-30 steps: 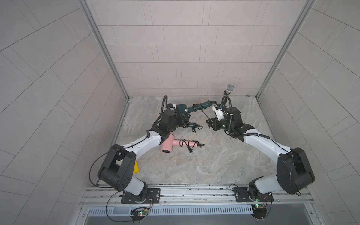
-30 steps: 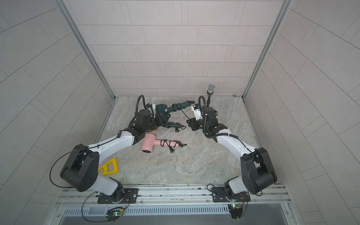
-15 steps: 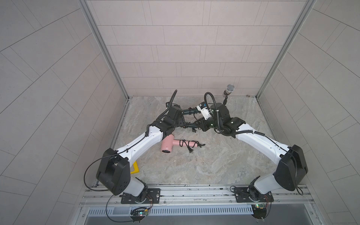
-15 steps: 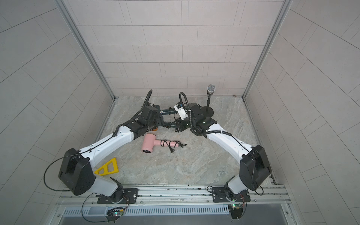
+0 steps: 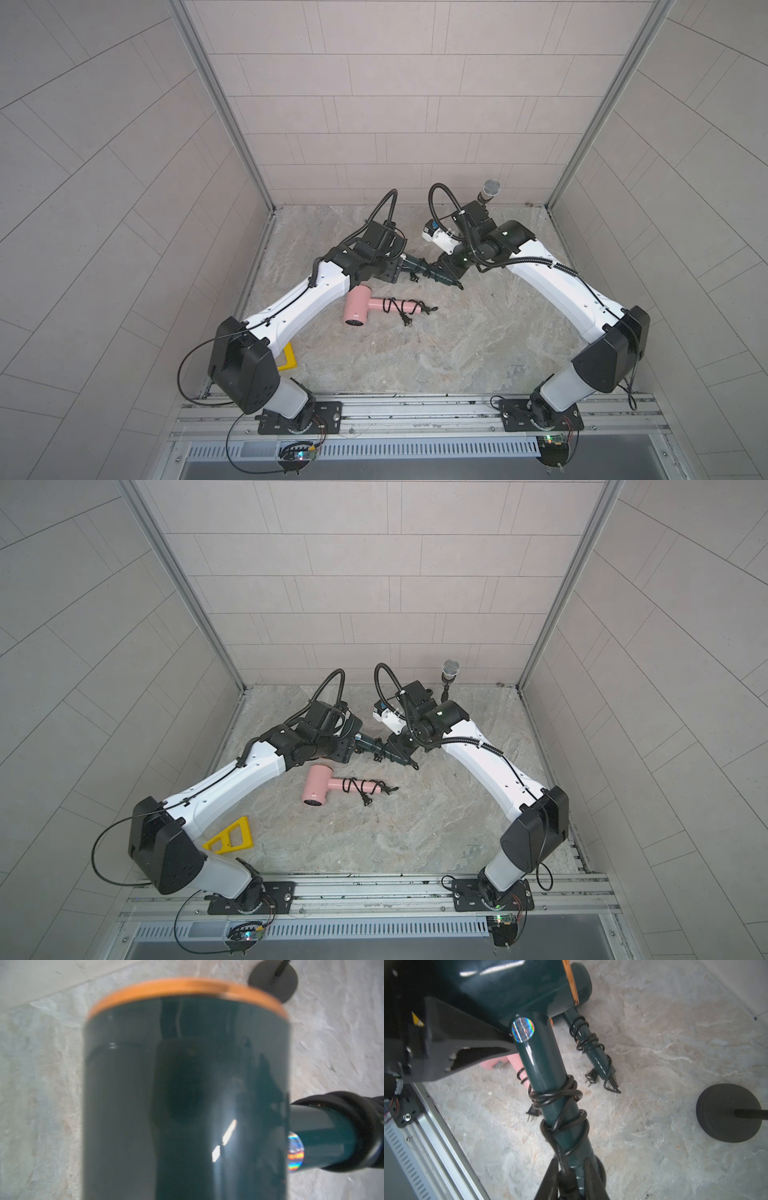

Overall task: Wrap the cord around the hair dryer
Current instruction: Wrap the power cord around the hair dryer.

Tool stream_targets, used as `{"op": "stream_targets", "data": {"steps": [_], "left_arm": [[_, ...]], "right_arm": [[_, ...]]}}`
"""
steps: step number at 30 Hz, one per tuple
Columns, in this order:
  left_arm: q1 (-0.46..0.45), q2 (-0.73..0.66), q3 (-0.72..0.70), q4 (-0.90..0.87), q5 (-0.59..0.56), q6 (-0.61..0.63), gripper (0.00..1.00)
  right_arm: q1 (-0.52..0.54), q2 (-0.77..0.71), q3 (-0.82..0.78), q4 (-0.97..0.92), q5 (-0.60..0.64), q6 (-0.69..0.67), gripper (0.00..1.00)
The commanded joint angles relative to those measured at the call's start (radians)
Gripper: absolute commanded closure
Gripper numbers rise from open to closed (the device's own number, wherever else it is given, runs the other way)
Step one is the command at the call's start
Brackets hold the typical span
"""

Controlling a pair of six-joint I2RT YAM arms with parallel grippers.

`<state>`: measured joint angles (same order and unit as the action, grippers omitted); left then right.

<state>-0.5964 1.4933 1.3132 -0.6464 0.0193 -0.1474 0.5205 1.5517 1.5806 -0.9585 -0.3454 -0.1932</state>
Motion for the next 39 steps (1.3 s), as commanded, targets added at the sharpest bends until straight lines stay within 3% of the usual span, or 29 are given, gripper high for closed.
{"op": "stream_targets", "data": {"steps": [1,3,5,8,12,14,17,20,24,29,31,39], "left_arm": [[0.02,-0.055,0.0,-0.11,0.286,0.154,1.0],[0.048,-0.095,-0.039,-0.045,0.454,0.139,1.0],[0.09,-0.14,-0.109,0.109,0.623,0.049,1.0],[0.133,-0.197,-0.229,0.453,0.831,-0.169,1.0],[0.138,-0.21,-0.348,0.99,0.973,-0.521,1.0],[0.139,-0.203,-0.375,1.184,0.998,-0.669,1.0],[0.139,-0.19,-0.369,1.241,1.025,-0.695,1.0],[0.138,-0.181,-0.352,1.13,1.045,-0.616,1.0],[0.138,-0.198,-0.305,0.802,1.026,-0.361,1.0],[0.138,-0.189,-0.294,0.771,1.011,-0.368,1.0],[0.137,-0.183,-0.318,0.891,1.004,-0.455,1.0],[0.14,-0.061,-0.448,1.705,0.946,-1.027,1.0]], "right_arm": [[-0.039,-0.138,-0.042,0.002,-0.049,-0.148,1.0],[-0.063,-0.191,-0.088,0.042,-0.101,-0.162,1.0],[-0.099,-0.244,-0.131,0.088,-0.178,-0.162,1.0],[-0.145,-0.296,-0.179,0.171,-0.307,-0.127,1.0],[-0.183,-0.329,-0.229,0.28,-0.415,-0.043,1.0],[-0.186,-0.355,-0.258,0.337,-0.439,-0.005,1.0],[-0.203,-0.372,-0.274,0.389,-0.445,0.044,1.0],[-0.22,-0.384,-0.277,0.426,-0.429,0.058,1.0],[-0.22,-0.405,-0.286,0.423,-0.349,-0.017,1.0],[-0.22,-0.373,-0.279,0.388,-0.378,0.002,1.0],[-0.221,-0.364,-0.298,0.407,-0.429,0.03,1.0],[-0.221,-0.356,-0.381,0.548,-0.546,0.189,1.0]]}}
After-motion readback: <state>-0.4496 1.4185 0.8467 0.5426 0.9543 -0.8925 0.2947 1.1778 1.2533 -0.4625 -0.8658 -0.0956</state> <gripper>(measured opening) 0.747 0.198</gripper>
